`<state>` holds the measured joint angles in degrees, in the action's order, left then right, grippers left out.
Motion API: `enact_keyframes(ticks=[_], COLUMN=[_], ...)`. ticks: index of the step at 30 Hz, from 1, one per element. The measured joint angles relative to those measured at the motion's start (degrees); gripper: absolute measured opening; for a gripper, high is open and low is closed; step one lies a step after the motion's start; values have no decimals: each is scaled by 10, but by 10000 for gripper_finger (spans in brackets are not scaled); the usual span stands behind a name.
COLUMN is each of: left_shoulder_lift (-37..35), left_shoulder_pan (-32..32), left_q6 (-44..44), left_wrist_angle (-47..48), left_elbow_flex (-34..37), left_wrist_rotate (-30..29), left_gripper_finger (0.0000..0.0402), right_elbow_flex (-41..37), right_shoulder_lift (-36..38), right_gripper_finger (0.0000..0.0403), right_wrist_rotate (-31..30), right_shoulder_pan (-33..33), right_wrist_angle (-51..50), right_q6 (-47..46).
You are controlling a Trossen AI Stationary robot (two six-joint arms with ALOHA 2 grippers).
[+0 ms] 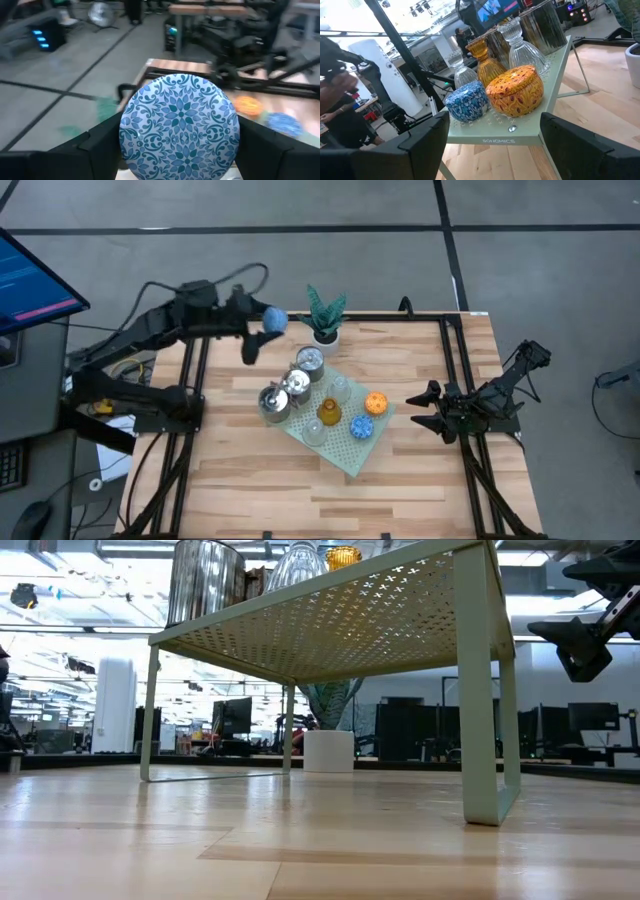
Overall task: Pick & Place candle stick holders
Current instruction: Put the light blue scented candle on the shelf
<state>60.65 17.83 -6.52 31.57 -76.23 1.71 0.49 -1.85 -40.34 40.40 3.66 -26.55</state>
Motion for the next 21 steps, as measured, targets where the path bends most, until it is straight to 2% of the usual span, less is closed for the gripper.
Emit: enact_keyframes(ticks=[8, 12, 17, 21], left_shoulder_lift=[96, 140, 187, 219], left_shoulder_pan=[-150, -212, -284, -332], left_q6=[0, 0, -3, -12], left_wrist_angle=[-29, -33, -38, -43], left_elbow_flex=[-77, -110, -140, -154], left_wrist_rotate=[-43, -75, -142, -154], left_gripper_finger=[305, 305, 306, 306], right_elbow_flex=[0, 0, 0, 0], right_shoulder_lift=[0, 0, 0, 0], right_gripper_finger=[302, 302, 302, 302], right_wrist_rotate=[0, 0, 0, 0], right_shoulder_pan=[0, 0, 0, 0], right_wrist_angle=[0, 0, 0, 0], right_q6=[0, 0, 0, 0])
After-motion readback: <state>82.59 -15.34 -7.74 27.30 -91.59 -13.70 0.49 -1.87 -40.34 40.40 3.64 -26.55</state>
